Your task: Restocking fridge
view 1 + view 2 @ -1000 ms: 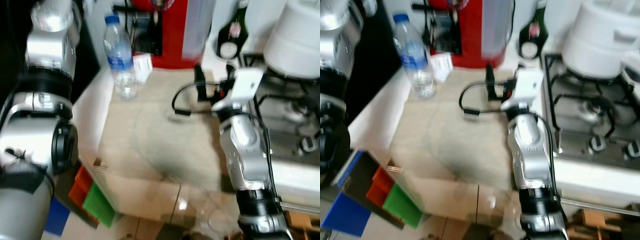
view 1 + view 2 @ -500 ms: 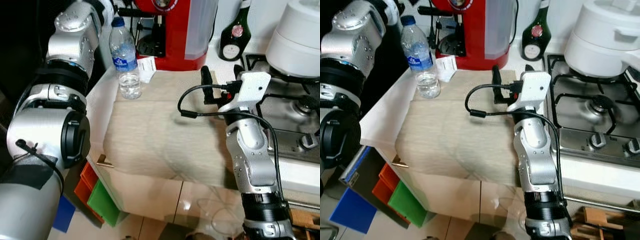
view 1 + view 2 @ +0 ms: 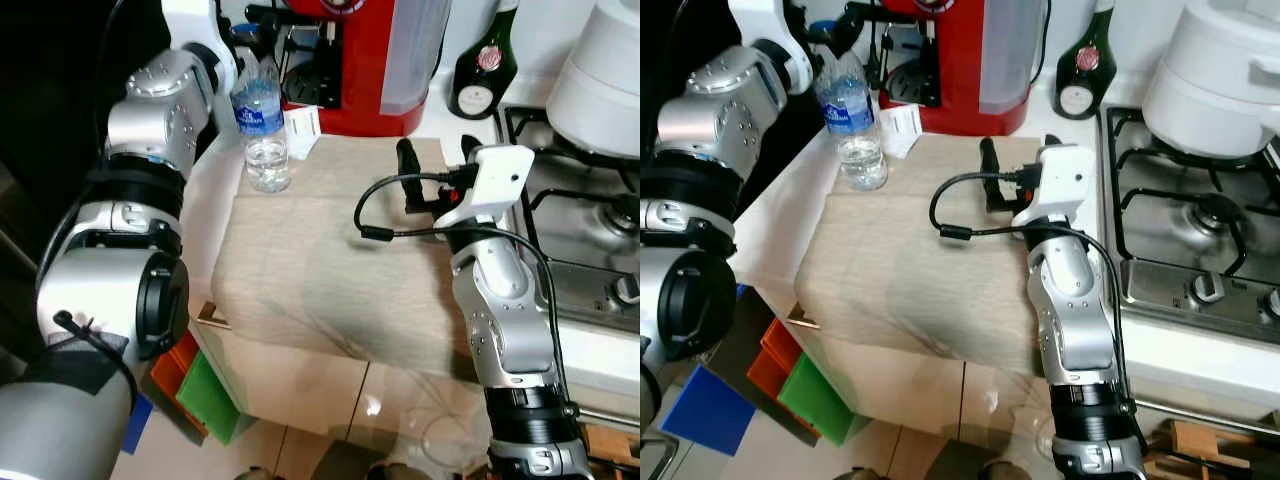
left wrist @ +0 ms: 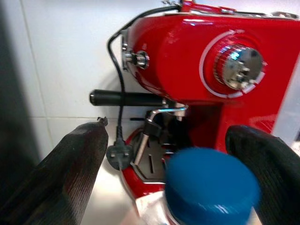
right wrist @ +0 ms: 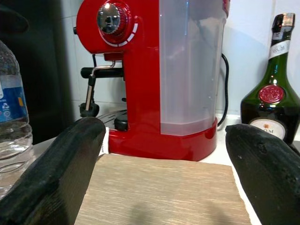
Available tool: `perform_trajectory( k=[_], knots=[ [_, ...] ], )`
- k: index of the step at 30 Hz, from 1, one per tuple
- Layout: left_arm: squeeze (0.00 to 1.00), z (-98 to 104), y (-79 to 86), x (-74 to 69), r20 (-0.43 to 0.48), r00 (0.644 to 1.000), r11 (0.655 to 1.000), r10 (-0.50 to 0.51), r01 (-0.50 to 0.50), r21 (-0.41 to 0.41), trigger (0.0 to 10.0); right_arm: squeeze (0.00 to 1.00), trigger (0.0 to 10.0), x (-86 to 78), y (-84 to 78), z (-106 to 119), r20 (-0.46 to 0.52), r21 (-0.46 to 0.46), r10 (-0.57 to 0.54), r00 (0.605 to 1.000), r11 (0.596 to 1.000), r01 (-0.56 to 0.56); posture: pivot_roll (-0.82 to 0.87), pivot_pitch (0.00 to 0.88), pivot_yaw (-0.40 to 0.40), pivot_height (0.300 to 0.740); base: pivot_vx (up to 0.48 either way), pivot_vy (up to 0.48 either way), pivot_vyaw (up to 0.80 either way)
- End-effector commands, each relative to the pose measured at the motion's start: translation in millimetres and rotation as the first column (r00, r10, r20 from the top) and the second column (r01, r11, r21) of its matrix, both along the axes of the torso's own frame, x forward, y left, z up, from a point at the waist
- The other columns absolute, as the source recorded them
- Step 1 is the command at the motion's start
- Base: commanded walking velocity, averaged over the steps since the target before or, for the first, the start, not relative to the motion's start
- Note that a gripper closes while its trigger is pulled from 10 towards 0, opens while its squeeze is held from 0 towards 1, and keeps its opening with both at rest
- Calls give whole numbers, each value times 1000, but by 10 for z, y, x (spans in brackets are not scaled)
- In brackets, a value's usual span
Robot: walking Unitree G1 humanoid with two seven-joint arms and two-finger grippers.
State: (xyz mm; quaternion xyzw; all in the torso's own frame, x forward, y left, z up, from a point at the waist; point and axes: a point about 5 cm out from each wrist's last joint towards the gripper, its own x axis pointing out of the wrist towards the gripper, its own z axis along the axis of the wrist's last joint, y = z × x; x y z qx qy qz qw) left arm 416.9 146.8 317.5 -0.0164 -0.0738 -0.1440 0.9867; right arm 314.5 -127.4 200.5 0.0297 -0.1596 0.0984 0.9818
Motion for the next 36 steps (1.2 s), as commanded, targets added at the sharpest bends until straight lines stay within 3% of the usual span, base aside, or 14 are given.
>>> perform_trajectory(
  k=[1,7,8,9,10,13,17,27,30,31,32,34,35,36],
  knots=[
    [0,-44,-36,-17,-22,999,1000,-24,24,10,10000,145,10000,-1,27,-17,-12,11,14,1000,1000,-14,-120,6,25,740,0,0,0],
    [0,-414,-83,-32,-144,989,999,-13,18,30,10000,145,10000,7,45,-32,-19,12,22,1000,1000,-21,-119,0,29,740,0,0,0],
    [0,-452,-55,-23,-144,989,999,18,-14,34,4627,145,10000,8,42,-34,-19,13,21,1000,1000,-20,-118,0,30,740,0,0,0],
    [0,-452,-55,-23,-144,989,999,18,-14,34,4627,145,10000,8,42,-34,-19,13,21,1000,1000,-20,-118,0,30,740,0,0,0],
    [0,-475,-31,-18,-141,989,999,41,-36,35,0,145,10000,10,43,-36,-19,14,20,1000,1000,-20,-119,0,32,740,0,0,0],
    [0,-607,18,-29,-140,987,995,81,-72,63,0,141,10000,17,40,-46,-22,17,19,1000,1000,-19,-114,0,34,740,0,0,0],
    [0,-723,-23,-59,-158,986,997,55,-44,71,0,145,10000,29,47,-53,-25,20,21,999,1000,-20,-111,0,38,740,0,0,0],
    [0,-751,-90,-133,-102,995,999,-5,10,43,0,141,10000,38,53,-85,-35,25,16,999,1000,-15,-105,0,42,740,0,0,0],
    [0,-662,-117,-246,32,998,998,-52,50,43,0,141,10000,32,45,-94,-36,21,12,999,1000,-11,-109,0,41,740,0,0,0],
    [0,-662,-117,-246,32,998,998,-52,50,43,0,141,10000,32,45,-94,-36,21,12,999,1000,-11,-109,0,41,740,0,0,0],
    [0,-583,-126,-335,131,990,997,-57,49,60,78,137,10000,29,33,-99,-38,19,5,999,1000,-4,-110,0,40,740,0,0,0],
    [0,-549,-134,-385,177,983,996,-51,38,75,78,137,10000,29,22,-101,-38,17,-1,999,1000,2,-110,0,40,740,0,0,0],
    [0,-522,-152,-452,225,973,996,-50,31,87,10000,137,10000,29,4,-99,-34,13,-14,999,1000,15,-109,0,39,740,0,0,0],
    [0,-517,-164,-537,273,961,995,-38,11,99,10000,141,10000,29,-39,-81,-14,-7,-51,999,999,51,-108,0,38,740,0,0,0]
  ],
)
